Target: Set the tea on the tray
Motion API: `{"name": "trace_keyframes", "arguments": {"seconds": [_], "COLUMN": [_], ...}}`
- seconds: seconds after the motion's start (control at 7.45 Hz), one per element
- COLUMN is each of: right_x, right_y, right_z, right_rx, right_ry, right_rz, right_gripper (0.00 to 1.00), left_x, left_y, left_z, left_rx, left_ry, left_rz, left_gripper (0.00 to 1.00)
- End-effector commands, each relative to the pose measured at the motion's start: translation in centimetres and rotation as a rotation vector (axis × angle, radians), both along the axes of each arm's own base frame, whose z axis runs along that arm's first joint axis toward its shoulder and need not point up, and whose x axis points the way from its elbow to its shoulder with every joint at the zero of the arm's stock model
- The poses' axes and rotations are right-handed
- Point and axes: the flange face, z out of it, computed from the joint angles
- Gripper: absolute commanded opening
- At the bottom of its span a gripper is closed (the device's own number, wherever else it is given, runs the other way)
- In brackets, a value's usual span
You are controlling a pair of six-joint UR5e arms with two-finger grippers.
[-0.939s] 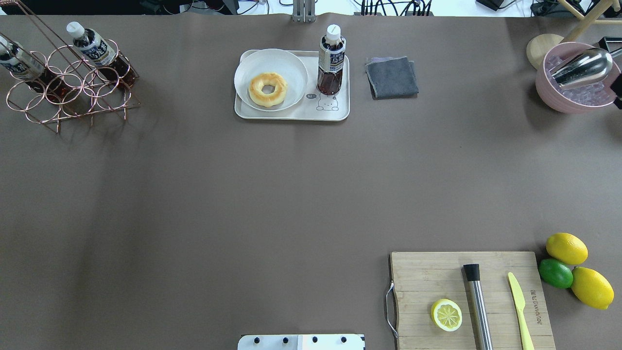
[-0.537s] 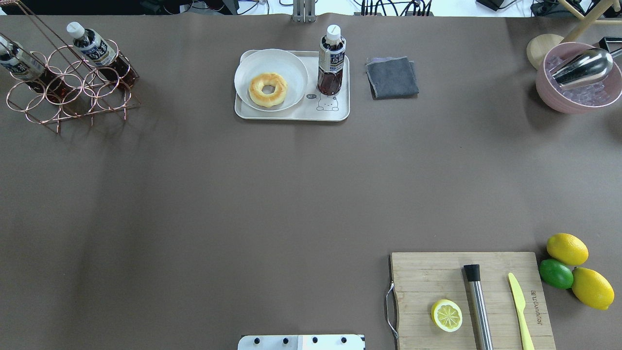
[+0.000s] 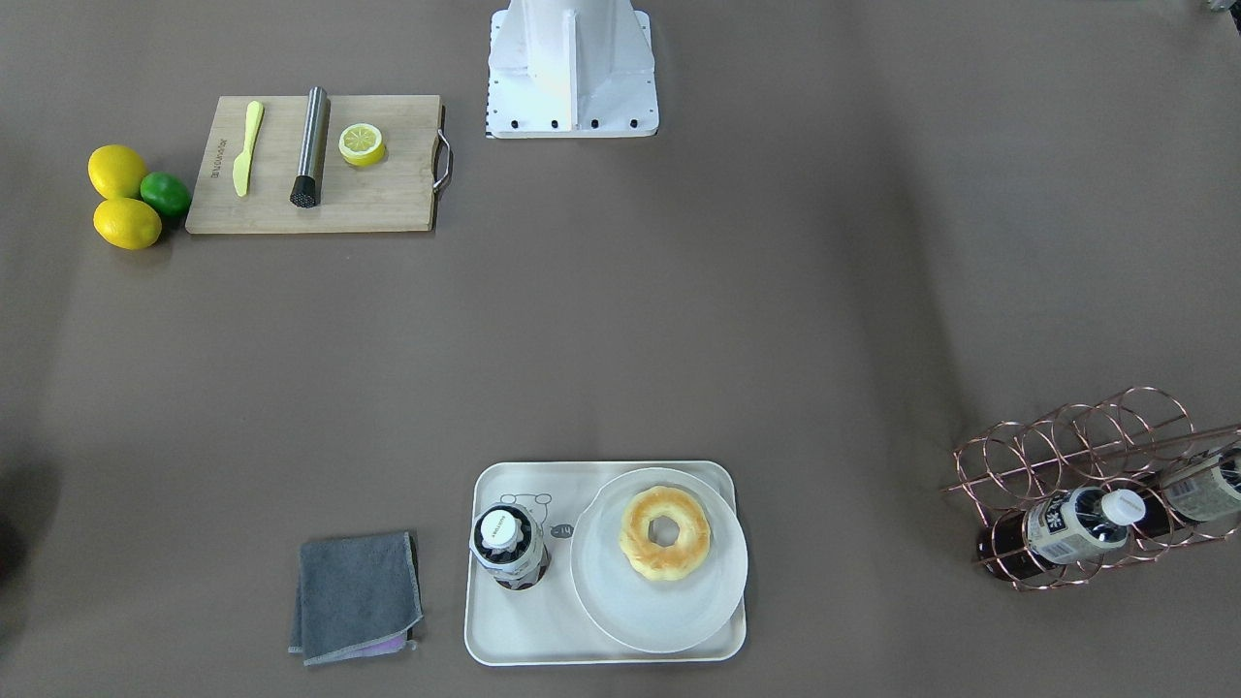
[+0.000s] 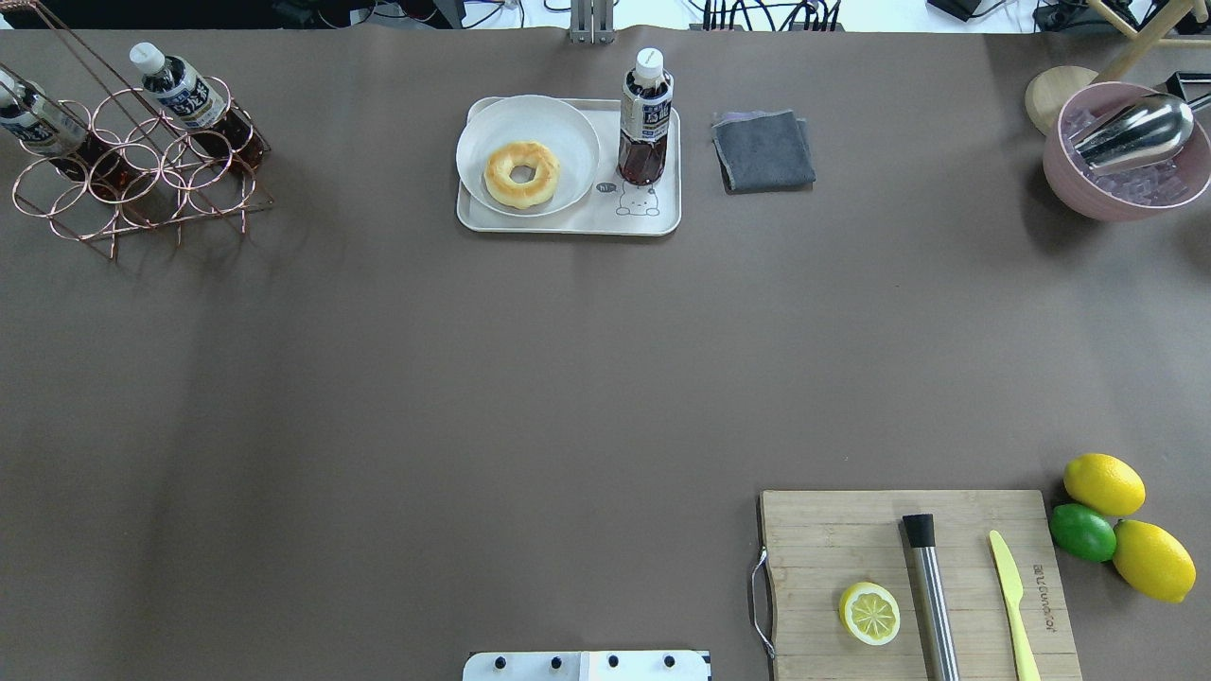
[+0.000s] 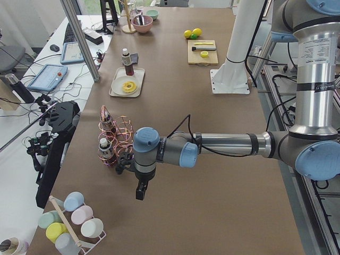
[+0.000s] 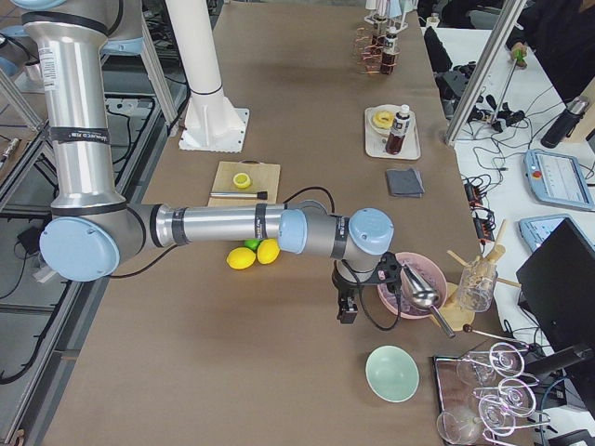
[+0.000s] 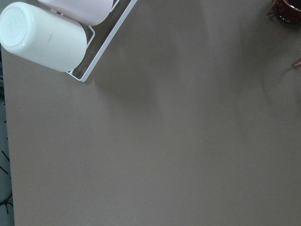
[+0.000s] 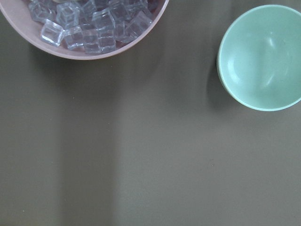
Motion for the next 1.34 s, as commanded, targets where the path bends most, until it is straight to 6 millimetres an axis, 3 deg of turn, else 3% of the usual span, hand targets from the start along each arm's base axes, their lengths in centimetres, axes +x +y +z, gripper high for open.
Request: {"name": "trace_keyframes", "arguments": {"seconds": [0.0, 0.54, 1.21], "right_x": [0.56, 0.49, 0.49], "right_y": [0.05, -0.06, -0.20], "right_z": [0.15, -0.17, -0.32], "right_rx": [-0.003, 0.001, 0.004], "right_ry": [-0.001, -0.012, -0.012], "right_rz": [0.011, 0.015, 0.015], "right_gripper": [1.00, 1.00, 1.00], "left_x": [0.17, 0.91, 0.88], "left_y": [0.21, 0.42, 0.48], "left_z": [0.09, -0.35, 0.37], "left_rx": [-0.008, -0.021, -0.030], "left_ry": [0.022, 0.120, 0.115], "left_rz": [0.002, 0.010, 0.009], "left_gripper": [0.98, 0.98, 0.98]}}
